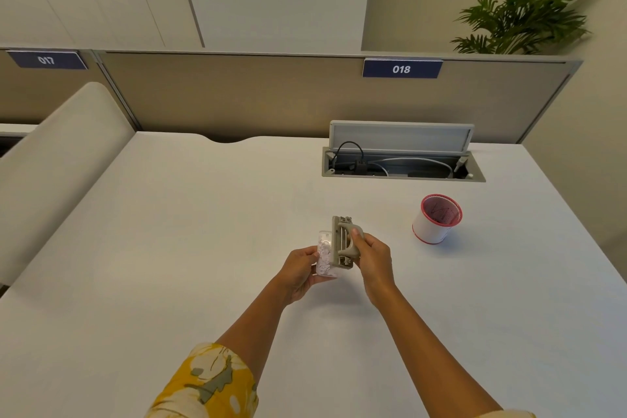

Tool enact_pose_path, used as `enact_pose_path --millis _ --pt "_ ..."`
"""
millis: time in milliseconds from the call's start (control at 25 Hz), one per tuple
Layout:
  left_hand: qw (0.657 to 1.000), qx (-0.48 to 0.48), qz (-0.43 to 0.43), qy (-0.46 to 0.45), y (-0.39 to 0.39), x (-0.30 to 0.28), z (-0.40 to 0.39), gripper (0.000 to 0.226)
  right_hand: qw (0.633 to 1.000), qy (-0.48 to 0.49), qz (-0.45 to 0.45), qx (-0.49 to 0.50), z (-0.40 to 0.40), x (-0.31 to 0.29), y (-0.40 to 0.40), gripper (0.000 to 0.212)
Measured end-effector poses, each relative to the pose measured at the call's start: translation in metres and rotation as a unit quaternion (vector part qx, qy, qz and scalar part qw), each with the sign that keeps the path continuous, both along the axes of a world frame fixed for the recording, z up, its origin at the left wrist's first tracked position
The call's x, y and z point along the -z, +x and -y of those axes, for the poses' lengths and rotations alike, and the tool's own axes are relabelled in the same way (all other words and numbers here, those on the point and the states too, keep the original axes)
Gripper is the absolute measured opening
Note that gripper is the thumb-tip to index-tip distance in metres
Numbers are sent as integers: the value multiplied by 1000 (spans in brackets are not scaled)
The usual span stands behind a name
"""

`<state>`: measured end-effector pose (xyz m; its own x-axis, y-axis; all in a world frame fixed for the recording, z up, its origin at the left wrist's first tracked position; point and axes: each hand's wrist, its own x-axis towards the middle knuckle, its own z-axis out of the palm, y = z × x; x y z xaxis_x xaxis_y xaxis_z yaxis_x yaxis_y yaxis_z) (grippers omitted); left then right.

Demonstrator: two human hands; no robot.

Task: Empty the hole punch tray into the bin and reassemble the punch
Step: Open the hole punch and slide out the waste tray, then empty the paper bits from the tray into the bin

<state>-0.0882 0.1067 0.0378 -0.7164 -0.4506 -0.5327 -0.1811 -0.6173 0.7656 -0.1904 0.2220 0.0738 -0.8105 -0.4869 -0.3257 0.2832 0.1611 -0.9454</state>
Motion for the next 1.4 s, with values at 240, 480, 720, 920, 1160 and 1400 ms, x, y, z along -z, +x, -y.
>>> enact_pose_path --millis 240,480,720,920,1160,1400 --pt "1000 -25 16 -3 3 -1 3 33 999 10 29 40 -6 10 -12 20" --pt "999 -33 21 -6 6 -2 5 33 994 21 94 44 -15 34 -21 24" --pt "999 -35 21 -10 7 -5 5 31 987 154 38 33 -34 51 -16 25" --pt "999 -23 31 -17 4 -3 4 32 976 205 -56 46 -40 52 -12 22" --pt "999 -3 28 -26 -5 -6 0 34 962 236 -104 84 -42 52 -10 16" --pt "998 40 36 -29 -21 -11 -4 35 955 255 -114 100 -48 53 -17 25"
